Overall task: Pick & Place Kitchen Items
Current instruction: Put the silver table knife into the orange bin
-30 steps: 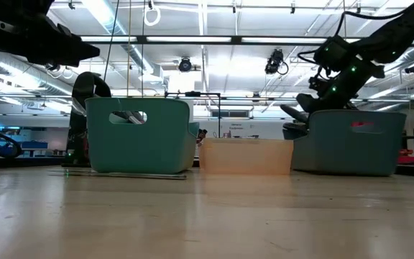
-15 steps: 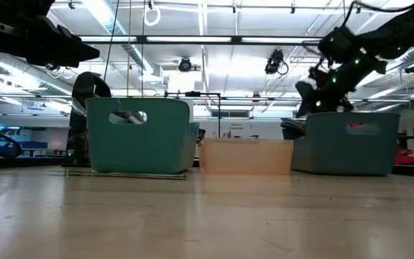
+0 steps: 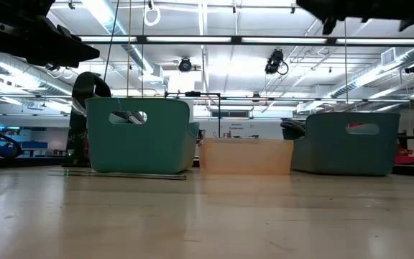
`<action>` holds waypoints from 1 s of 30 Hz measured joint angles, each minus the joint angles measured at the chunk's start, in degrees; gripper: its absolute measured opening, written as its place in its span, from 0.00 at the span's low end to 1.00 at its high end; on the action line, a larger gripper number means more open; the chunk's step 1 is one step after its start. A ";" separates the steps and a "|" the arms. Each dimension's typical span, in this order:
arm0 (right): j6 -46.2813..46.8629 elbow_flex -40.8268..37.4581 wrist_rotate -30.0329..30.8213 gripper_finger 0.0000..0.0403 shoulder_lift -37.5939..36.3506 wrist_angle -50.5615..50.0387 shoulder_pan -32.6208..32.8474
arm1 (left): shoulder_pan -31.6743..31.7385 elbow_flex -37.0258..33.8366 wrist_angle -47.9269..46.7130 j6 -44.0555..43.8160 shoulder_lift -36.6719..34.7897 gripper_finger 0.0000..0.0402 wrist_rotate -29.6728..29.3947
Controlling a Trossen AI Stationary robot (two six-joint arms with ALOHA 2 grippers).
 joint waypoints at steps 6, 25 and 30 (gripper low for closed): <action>-2.16 -6.16 -2.06 0.02 -12.87 -2.14 4.56 | 0.01 0.00 -0.03 0.00 -0.02 0.04 0.27; 5.89 -26.71 -2.67 0.02 -29.36 -0.72 5.63 | -0.01 0.00 0.45 0.04 -0.02 0.04 0.43; 7.99 -26.59 6.50 0.01 -20.15 4.05 13.34 | -0.01 0.00 0.47 0.00 -0.02 0.04 0.22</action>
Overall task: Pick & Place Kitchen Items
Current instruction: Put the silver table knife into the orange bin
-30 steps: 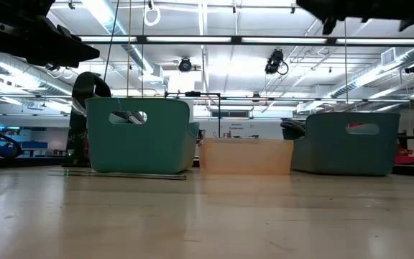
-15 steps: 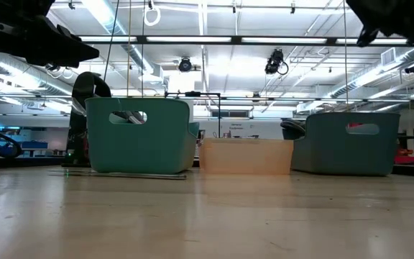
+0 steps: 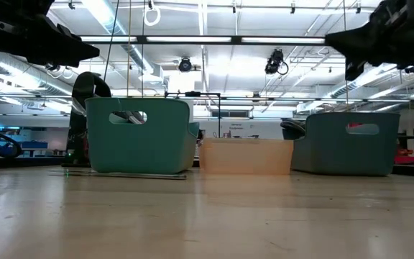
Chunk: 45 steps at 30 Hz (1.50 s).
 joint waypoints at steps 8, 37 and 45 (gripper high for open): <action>-2.66 9.28 18.06 0.02 24.14 0.56 15.62 | 0.00 0.00 0.04 -0.02 0.02 0.04 -0.02; 5.27 64.69 22.02 0.48 97.92 -19.68 20.08 | 0.01 0.00 0.22 -1.38 0.02 0.04 -1.50; 7.01 66.58 24.45 0.51 101.96 -19.95 20.30 | 0.00 0.00 -0.01 -1.36 0.02 0.04 -1.51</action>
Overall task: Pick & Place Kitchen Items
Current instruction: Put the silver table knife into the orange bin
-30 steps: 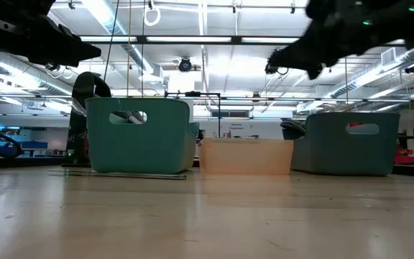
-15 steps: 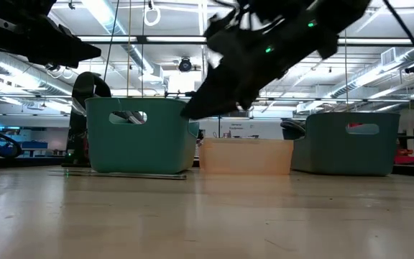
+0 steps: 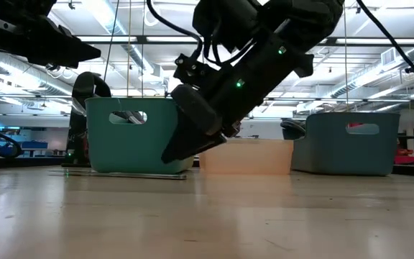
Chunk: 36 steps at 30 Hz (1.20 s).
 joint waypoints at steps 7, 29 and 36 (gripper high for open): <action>-0.52 0.01 -1.30 0.51 0.01 0.10 -0.02 | 0.00 0.00 0.01 0.53 -0.02 0.04 0.00; -0.82 0.12 -2.69 0.51 3.34 0.92 -1.64 | 0.01 0.00 -0.07 0.50 -0.02 0.04 0.00; -3.78 0.12 -6.92 0.41 3.56 1.35 -2.31 | 0.00 0.00 -0.17 0.48 -0.02 0.04 0.00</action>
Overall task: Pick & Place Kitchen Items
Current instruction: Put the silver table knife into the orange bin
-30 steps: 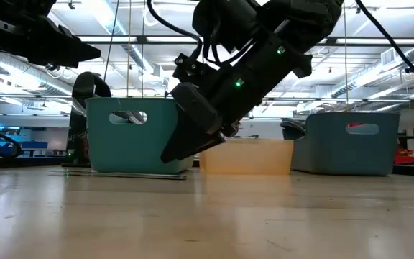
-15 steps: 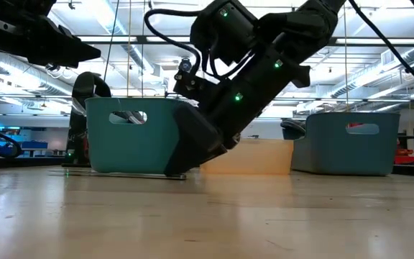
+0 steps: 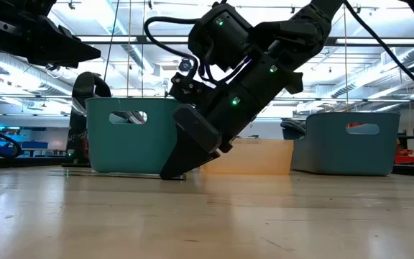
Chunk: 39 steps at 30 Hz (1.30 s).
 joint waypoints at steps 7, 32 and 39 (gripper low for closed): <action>2.20 0.01 -6.46 0.29 0.04 -0.48 -1.73 | 0.01 0.00 0.00 -0.02 0.01 0.04 0.00; 7.21 0.35 -12.12 0.24 -0.61 -12.90 3.51 | 0.02 0.00 0.13 -0.28 0.00 0.04 1.57; 6.95 0.44 -10.85 0.24 -0.72 -14.16 5.21 | 0.02 0.00 0.17 0.90 0.02 0.04 3.69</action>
